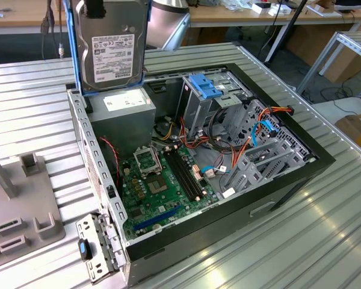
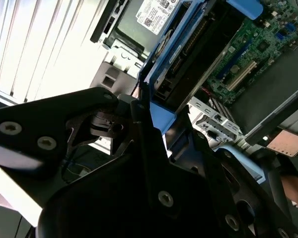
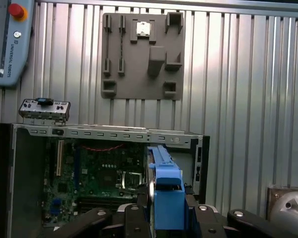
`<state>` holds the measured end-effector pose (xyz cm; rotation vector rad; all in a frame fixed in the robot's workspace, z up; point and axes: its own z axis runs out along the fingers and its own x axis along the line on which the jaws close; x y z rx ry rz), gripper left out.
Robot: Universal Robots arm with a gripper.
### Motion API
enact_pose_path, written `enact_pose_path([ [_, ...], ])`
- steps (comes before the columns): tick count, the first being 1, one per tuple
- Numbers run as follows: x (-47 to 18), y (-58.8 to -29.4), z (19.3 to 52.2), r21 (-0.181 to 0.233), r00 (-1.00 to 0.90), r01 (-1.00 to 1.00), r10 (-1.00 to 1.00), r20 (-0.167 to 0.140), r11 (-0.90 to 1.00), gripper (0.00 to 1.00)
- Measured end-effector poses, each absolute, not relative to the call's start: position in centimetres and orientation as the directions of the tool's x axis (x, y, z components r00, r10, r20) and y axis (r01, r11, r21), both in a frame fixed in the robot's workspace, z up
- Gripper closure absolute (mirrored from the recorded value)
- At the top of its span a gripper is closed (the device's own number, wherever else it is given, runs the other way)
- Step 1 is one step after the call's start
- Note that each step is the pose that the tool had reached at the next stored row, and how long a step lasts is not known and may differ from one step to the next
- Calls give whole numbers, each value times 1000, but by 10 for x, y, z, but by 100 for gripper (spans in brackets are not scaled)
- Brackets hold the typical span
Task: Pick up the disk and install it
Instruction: 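Pick up the disk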
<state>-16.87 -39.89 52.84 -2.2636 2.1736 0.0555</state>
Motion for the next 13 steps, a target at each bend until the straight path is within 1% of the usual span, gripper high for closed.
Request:
enact_pose_path([
  [13,-151,-399,528,22,40,-999,-999,-27,-41,64],
])
